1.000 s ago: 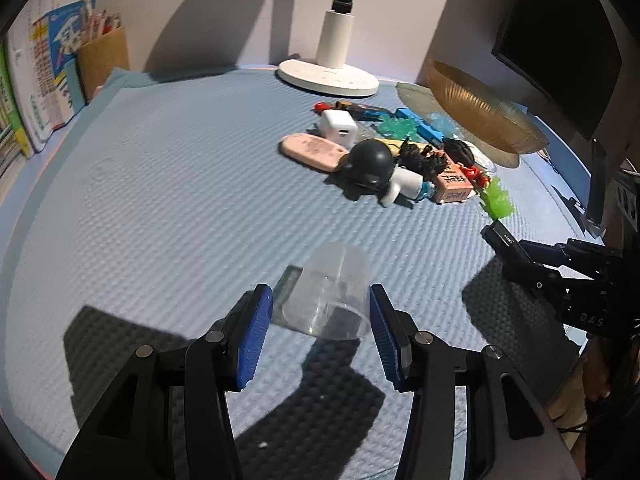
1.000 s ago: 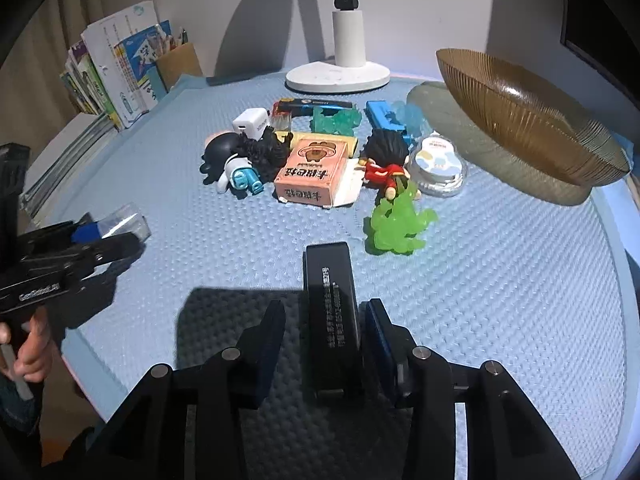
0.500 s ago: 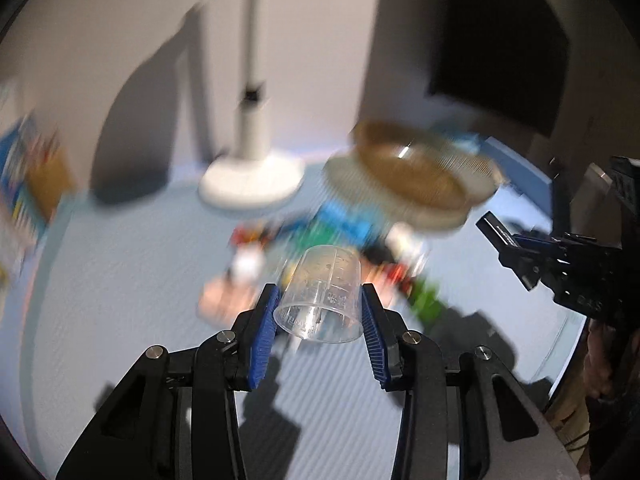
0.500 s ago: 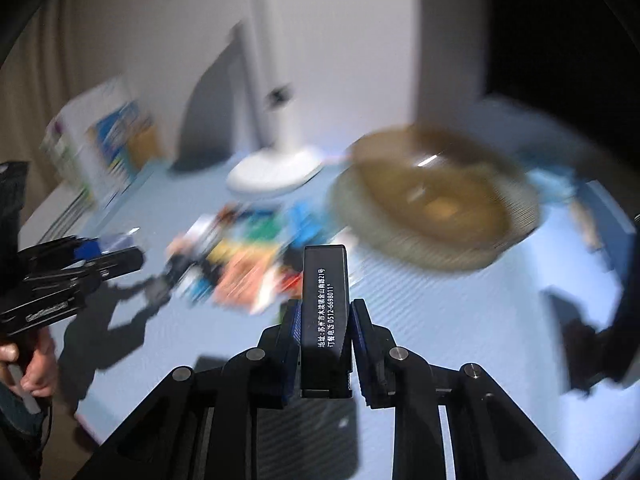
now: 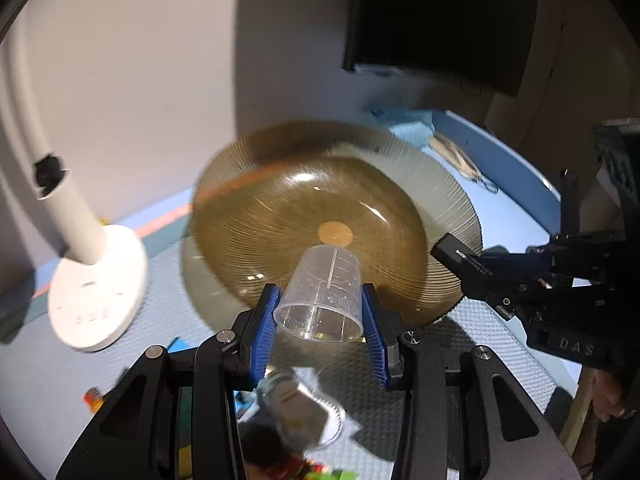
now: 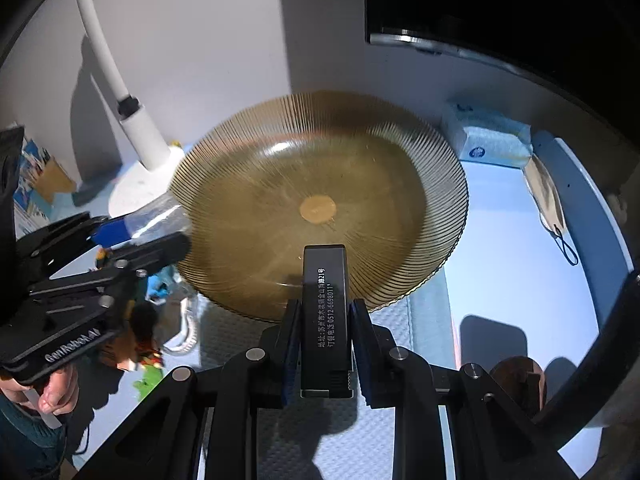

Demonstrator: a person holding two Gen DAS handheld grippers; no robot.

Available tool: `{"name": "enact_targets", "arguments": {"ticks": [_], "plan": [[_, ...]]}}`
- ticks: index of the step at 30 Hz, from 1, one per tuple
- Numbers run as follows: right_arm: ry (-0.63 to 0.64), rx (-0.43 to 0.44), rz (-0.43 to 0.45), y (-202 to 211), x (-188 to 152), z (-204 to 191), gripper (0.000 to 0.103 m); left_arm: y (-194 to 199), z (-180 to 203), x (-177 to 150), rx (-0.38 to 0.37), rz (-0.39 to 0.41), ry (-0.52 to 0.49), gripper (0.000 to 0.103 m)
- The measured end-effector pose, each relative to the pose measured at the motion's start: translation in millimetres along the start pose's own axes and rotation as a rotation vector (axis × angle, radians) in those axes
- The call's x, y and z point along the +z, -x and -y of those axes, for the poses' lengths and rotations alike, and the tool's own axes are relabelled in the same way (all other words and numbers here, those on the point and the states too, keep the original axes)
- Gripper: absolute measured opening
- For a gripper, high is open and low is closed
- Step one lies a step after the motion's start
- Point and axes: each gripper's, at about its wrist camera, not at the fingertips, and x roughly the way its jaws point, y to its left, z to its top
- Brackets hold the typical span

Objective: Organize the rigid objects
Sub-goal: 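Carry the cup and USB stick over the amber bowl and open both grippers, then move both tools back toward the pile of items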

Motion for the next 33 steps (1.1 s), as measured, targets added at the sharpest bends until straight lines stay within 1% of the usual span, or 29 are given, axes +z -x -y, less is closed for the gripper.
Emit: {"name": "enact_targets", "arguments": {"ticks": [4,7,8,9,11,12,13,15,18,21,23,24,25,26,29,30,33], "plan": [[0.016,0.001,-0.011,-2.0,4.4,3.2,0.024,-17.4,6.7,0.9,-0.003,-0.036,-0.009,0.037],[0.010,0.016,-0.031,-6.4,10.2,7.0,0.024,-22.1,10.0,4.0,-0.003,-0.042,-0.005,0.038],[0.009,0.019,-0.036,-6.7,11.1,7.5,0.024,-20.5,9.3,4.3,-0.003,-0.041,-0.001,0.049],[0.003,0.024,-0.036,-6.1,12.1,8.7,0.024,-16.5,7.8,4.3,0.006,-0.033,0.009,0.063],[-0.035,0.046,-0.003,5.0,10.4,16.1,0.026,-1.0,0.8,2.3,0.012,0.015,0.038,0.079],[-0.051,0.049,0.013,10.1,9.1,18.8,0.030,8.8,-3.2,0.6,0.013,0.039,0.052,0.079],[-0.071,0.052,0.037,16.9,6.6,24.0,0.037,18.8,-8.5,-1.8,0.015,0.054,0.065,0.079],[-0.111,0.066,0.081,32.2,-2.5,32.4,0.047,42.4,-21.5,-10.6,0.026,0.084,0.098,0.079],[-0.136,0.095,0.112,47.3,-17.5,35.3,0.047,77.7,-42.2,-30.9,0.049,0.124,0.156,0.079],[-0.121,0.133,0.140,60.8,-30.5,21.9,0.047,111.1,-62.1,-58.4,0.073,0.152,0.223,0.079],[-0.102,0.175,0.167,68.8,-37.1,6.6,0.051,131.3,-73.5,-80.9,0.104,0.164,0.273,0.079],[-0.093,0.193,0.178,71.0,-40.9,-1.2,0.056,137.8,-78.1,-89.6,0.114,0.166,0.291,0.079],[-0.081,0.210,0.186,71.9,-43.8,-10.3,0.059,146.2,-84.4,-102.7,0.129,0.168,0.318,0.079],[-0.062,0.233,0.194,71.5,-48.0,-23.6,0.059,149.7,-88.6,-109.4,0.137,0.168,0.335,0.079],[-0.035,0.262,0.188,61.7,-59.2,-53.2,0.059,161.9,-106.8,-142.8,0.171,0.158,0.407,0.079],[-0.026,0.263,0.188,57.3,-63.5,-62.0,0.059,163.3,-113.9,-157.8,0.201,0.149,0.428,0.079],[0.016,0.238,0.208,35.6,-78.9,-86.2,0.059,155.4,-124.3,-188.1,0.274,0.117,0.445,0.079]]}}
